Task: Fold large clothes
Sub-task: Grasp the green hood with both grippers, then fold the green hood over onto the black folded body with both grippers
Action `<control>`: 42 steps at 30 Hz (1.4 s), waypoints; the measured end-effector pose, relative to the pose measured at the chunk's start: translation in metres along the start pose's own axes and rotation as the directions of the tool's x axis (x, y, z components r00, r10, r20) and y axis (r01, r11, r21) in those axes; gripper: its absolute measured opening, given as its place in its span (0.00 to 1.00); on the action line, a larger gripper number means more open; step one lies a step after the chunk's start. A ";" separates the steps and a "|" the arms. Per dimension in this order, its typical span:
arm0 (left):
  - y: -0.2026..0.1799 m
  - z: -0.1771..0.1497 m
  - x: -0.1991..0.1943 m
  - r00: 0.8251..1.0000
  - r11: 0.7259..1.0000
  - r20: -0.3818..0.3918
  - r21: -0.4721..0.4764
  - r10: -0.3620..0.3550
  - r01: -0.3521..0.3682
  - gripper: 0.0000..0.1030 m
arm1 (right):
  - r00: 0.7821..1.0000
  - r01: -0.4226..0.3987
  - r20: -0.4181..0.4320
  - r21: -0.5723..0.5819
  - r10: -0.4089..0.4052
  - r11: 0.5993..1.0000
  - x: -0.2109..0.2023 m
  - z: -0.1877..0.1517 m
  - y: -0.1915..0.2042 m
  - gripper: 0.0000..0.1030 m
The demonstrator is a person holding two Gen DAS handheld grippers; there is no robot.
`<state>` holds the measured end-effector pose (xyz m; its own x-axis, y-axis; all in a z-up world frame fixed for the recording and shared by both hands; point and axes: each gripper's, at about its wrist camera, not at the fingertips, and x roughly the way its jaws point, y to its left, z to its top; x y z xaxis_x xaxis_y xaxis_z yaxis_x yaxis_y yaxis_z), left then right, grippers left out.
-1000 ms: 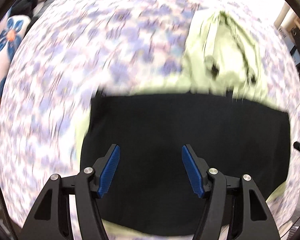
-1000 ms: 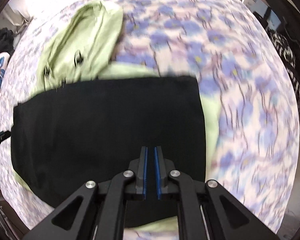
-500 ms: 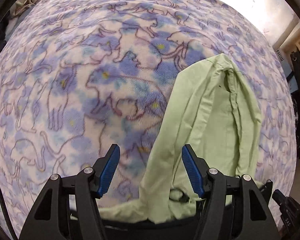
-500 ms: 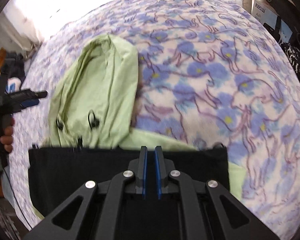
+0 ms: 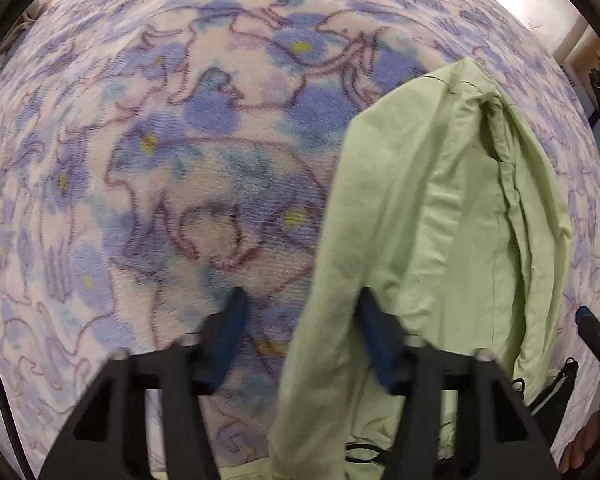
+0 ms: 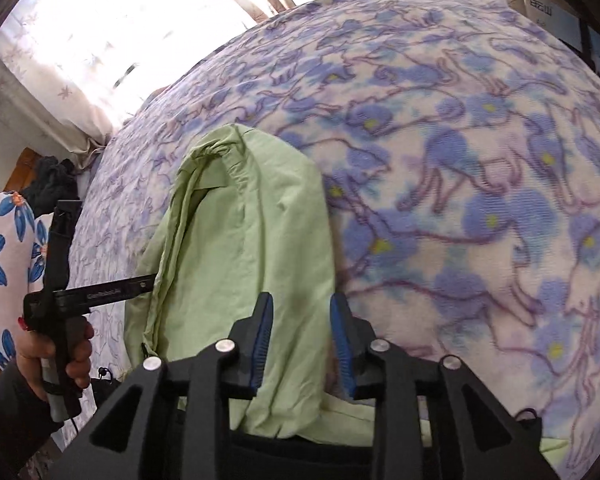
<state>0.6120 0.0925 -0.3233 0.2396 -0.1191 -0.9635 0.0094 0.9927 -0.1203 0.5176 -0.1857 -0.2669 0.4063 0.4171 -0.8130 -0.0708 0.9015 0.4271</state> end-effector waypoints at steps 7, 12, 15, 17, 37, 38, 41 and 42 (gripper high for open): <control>-0.018 -0.022 -0.041 0.983 0.998 0.176 0.035 -0.058 0.052 0.03 | 0.999 -0.034 0.000 0.015 0.034 0.999 0.001 -0.009 -0.007 0.29; -0.045 -0.077 -0.104 0.929 0.970 0.328 0.224 -0.169 0.097 0.03 | 0.997 -0.065 0.030 0.025 0.065 0.998 -0.028 -0.025 -0.018 0.29; -0.055 -0.131 -0.140 0.896 0.929 0.366 0.350 -0.253 0.119 0.03 | 0.994 -0.100 0.047 0.037 0.099 0.994 -0.050 -0.039 -0.025 0.29; -0.057 -0.179 -0.159 0.881 0.892 0.372 0.438 -0.292 0.110 0.03 | 0.992 -0.120 0.054 0.047 0.117 0.992 -0.065 -0.053 -0.029 0.29; -0.020 -0.396 -0.090 0.981 0.666 0.194 0.731 0.008 -0.151 0.09 | 0.991 -0.042 -0.129 0.001 0.041 0.999 -0.118 -0.206 0.003 0.32; -0.016 -0.393 -0.095 0.983 0.698 0.182 0.705 -0.006 -0.126 0.11 | 0.991 -0.040 -0.130 0.008 0.040 0.999 -0.121 -0.208 0.004 0.32; -0.003 -0.387 -0.110 0.990 0.791 0.120 0.611 -0.074 -0.015 0.18 | 0.992 -0.019 -0.123 0.027 0.022 0.999 -0.131 -0.217 0.002 0.34; 0.004 -0.385 -0.115 0.988 0.834 0.083 0.548 -0.129 0.063 0.19 | 0.993 -0.010 -0.121 0.032 0.014 0.999 -0.133 -0.220 0.001 0.35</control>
<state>0.2104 0.1030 -0.3048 0.3162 -0.2439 -0.9168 0.5548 0.8315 -0.0299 0.2629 -0.2148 -0.2454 0.2916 0.4407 -0.8490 -0.0458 0.8930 0.4478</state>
